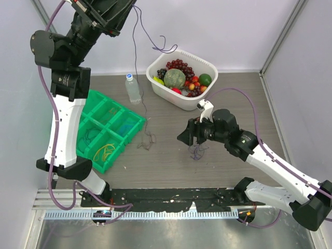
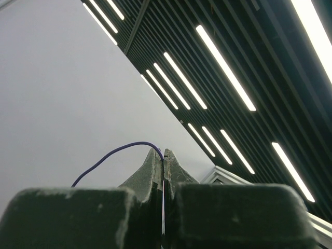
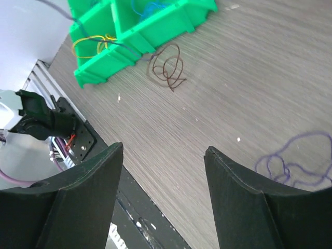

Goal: Untangle the cables

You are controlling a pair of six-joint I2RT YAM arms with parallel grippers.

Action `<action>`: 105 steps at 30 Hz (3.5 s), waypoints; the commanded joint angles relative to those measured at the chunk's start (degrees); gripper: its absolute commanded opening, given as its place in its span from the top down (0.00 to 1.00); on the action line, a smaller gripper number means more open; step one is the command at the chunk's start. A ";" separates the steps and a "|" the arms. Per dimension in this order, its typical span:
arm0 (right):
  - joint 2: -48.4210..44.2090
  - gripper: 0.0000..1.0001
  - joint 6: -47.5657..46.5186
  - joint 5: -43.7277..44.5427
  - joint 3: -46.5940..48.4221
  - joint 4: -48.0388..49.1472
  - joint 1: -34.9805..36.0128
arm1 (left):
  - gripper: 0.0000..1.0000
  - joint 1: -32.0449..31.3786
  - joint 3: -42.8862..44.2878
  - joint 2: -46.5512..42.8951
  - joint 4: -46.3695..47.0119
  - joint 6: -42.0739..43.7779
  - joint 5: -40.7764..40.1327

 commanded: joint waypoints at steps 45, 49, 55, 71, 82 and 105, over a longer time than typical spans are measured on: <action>35.38 0.68 10.79 23.20 0.65 28.77 5.76 | 1.00 1.82 9.21 -2.29 -0.79 -5.13 0.65; 27.47 0.55 8.07 21.09 -3.74 21.40 5.58 | 1.00 4.98 8.16 -4.05 -12.48 5.06 7.32; 11.48 0.46 7.02 20.30 -9.45 12.25 5.67 | 1.00 11.13 1.84 -8.09 -25.77 19.13 11.03; 3.55 0.43 4.20 22.76 -6.92 2.48 5.14 | 1.00 33.28 4.73 -6.87 -53.63 43.56 11.91; 7.59 0.43 1.48 18.81 -6.13 3.27 3.04 | 1.00 42.51 9.83 -2.82 -65.60 51.76 7.61; 8.39 0.42 0.16 10.28 -9.73 6.34 -4.88 | 1.00 47.53 -24.70 -13.37 -87.91 48.78 -29.11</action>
